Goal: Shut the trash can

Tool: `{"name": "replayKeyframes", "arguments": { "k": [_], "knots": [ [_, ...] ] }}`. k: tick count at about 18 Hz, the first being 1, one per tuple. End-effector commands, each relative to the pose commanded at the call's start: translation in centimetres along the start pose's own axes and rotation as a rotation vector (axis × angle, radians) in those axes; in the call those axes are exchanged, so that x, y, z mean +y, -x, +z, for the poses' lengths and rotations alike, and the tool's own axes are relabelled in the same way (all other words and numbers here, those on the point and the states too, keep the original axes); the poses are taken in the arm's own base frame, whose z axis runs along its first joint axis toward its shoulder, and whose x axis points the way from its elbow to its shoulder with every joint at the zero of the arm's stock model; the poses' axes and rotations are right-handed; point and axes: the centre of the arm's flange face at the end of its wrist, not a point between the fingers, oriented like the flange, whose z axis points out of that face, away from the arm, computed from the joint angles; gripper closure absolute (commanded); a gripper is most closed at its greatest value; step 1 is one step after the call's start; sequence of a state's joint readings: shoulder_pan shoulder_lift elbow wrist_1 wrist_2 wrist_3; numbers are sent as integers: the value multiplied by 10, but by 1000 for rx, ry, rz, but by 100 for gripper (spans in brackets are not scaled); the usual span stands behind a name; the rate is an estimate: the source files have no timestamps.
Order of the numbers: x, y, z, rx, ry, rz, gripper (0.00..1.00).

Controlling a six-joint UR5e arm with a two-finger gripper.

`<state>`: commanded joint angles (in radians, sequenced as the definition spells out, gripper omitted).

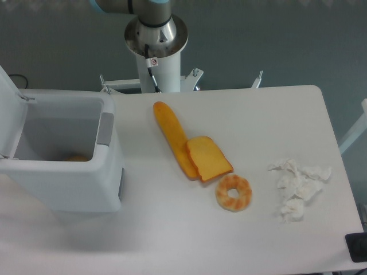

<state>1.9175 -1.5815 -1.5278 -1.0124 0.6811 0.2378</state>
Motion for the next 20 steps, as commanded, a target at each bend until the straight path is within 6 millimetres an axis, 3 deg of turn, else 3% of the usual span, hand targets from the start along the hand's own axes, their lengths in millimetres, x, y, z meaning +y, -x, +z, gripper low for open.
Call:
{"name": "replayKeyframes", "arguments": {
  "k": [12, 17, 20],
  "knots": [
    [10, 21, -4, -135, 35, -23, 0],
    [13, 44, -27, -272, 35, -37, 0],
    [23, 63, -29, -349, 64, -66, 0]
  ]
}}
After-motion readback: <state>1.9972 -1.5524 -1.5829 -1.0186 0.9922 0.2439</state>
